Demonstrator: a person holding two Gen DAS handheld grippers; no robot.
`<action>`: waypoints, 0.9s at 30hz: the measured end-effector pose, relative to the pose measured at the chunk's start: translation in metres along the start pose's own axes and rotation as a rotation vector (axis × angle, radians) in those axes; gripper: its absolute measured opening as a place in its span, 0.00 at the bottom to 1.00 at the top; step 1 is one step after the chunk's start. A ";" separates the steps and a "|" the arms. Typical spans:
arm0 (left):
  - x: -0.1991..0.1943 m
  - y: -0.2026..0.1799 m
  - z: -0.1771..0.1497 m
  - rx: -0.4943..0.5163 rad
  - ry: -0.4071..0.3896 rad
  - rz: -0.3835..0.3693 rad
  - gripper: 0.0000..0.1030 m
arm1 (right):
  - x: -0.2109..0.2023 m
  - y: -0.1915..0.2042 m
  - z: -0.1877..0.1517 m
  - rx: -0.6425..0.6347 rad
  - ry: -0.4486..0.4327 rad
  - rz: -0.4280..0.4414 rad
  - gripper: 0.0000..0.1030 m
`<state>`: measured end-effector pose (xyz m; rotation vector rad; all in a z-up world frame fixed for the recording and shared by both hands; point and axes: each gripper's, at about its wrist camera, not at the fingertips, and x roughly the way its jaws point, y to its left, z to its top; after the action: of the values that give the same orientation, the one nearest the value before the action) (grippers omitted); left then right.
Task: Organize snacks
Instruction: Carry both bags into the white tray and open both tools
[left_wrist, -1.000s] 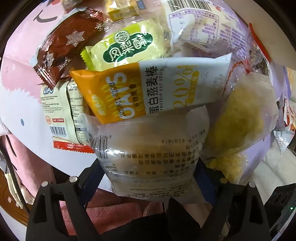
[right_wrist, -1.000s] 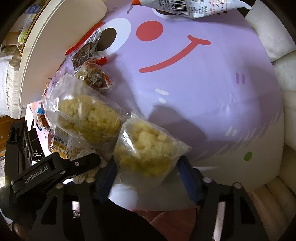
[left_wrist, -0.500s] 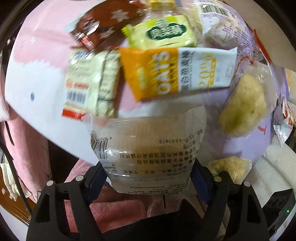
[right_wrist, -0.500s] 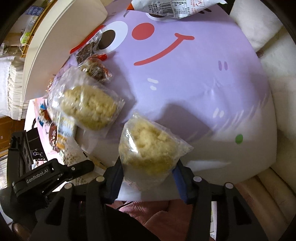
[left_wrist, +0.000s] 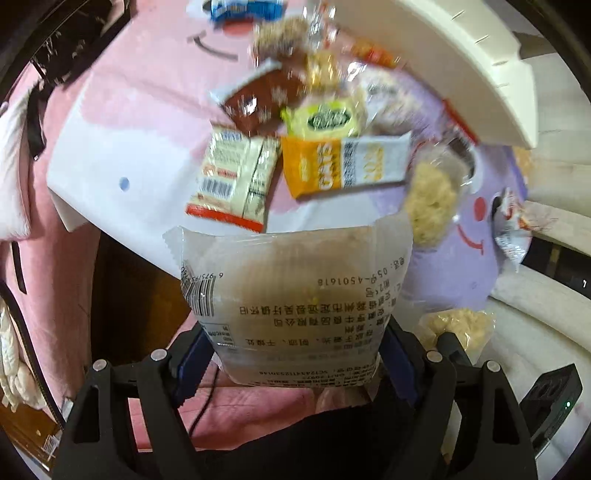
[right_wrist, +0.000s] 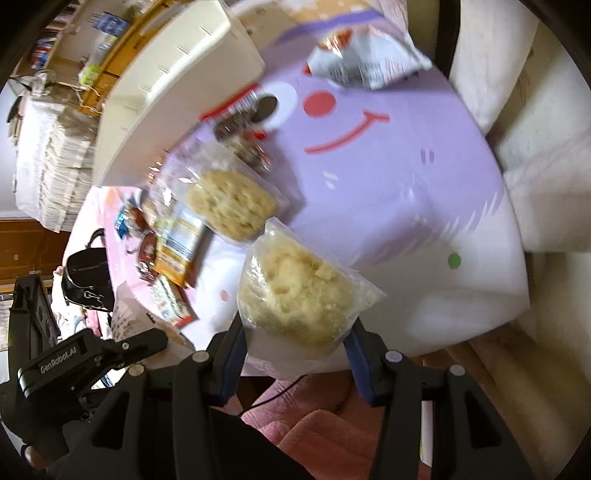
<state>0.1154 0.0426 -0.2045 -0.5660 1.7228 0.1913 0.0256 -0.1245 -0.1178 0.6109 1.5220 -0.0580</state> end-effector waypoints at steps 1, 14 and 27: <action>-0.009 0.000 0.001 0.005 -0.016 -0.007 0.78 | -0.004 0.004 0.001 -0.010 -0.013 0.011 0.49; -0.099 -0.042 0.041 0.078 -0.147 -0.104 0.78 | -0.058 0.040 0.042 -0.148 -0.184 0.083 0.49; -0.160 -0.079 0.112 0.235 -0.298 -0.155 0.78 | -0.077 0.103 0.098 -0.288 -0.352 0.083 0.49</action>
<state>0.2706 0.0640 -0.0645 -0.4688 1.3821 -0.0370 0.1502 -0.1022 -0.0175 0.4062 1.1366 0.1113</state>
